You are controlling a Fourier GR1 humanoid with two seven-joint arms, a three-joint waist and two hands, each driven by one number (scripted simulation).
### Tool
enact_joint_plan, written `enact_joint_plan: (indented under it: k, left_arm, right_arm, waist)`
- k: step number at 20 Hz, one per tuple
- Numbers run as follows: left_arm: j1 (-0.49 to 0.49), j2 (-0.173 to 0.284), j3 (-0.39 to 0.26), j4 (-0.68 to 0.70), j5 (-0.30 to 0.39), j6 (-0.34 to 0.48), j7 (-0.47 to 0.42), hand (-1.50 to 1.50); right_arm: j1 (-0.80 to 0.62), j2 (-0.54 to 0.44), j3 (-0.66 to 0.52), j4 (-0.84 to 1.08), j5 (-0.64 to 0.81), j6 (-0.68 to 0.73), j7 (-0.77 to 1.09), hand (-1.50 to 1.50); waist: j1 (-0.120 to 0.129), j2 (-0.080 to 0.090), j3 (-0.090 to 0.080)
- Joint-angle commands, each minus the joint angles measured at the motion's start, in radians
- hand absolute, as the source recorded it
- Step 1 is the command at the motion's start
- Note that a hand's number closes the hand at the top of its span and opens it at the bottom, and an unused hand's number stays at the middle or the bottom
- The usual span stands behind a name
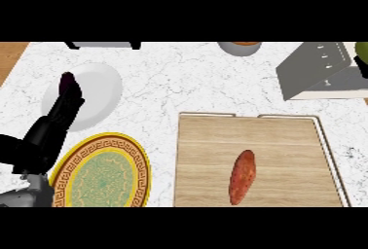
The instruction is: Pick the pear from the tray and place it in the tiered shelf
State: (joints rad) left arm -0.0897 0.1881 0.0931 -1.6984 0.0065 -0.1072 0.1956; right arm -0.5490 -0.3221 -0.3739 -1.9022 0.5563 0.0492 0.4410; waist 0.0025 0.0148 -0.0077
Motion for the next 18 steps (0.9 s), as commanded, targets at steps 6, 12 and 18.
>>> enact_joint_plan:
  k: [6,12,18]
  left_arm:
    - [0.050,-0.007,-0.030,-0.065,0.004,-0.023,0.010,0.00]
    - [0.032,-0.012,-0.015,0.012,-0.012,-0.018,-0.024,0.00]
    - [0.008,0.020,0.021,-0.072,0.039,-0.040,0.070,0.00]
  right_arm:
    - [-0.104,-0.278,0.117,0.327,0.386,-0.057,-0.164,1.50]
    - [-0.271,-0.282,0.131,0.589,0.380,-0.202,-0.337,1.50]
    - [-0.373,-0.269,0.131,0.675,0.264,-0.126,-0.415,1.50]
  waist:
    - [0.048,-0.006,0.007]
    - [0.021,-0.010,0.008]
    - [0.016,-0.014,0.008]
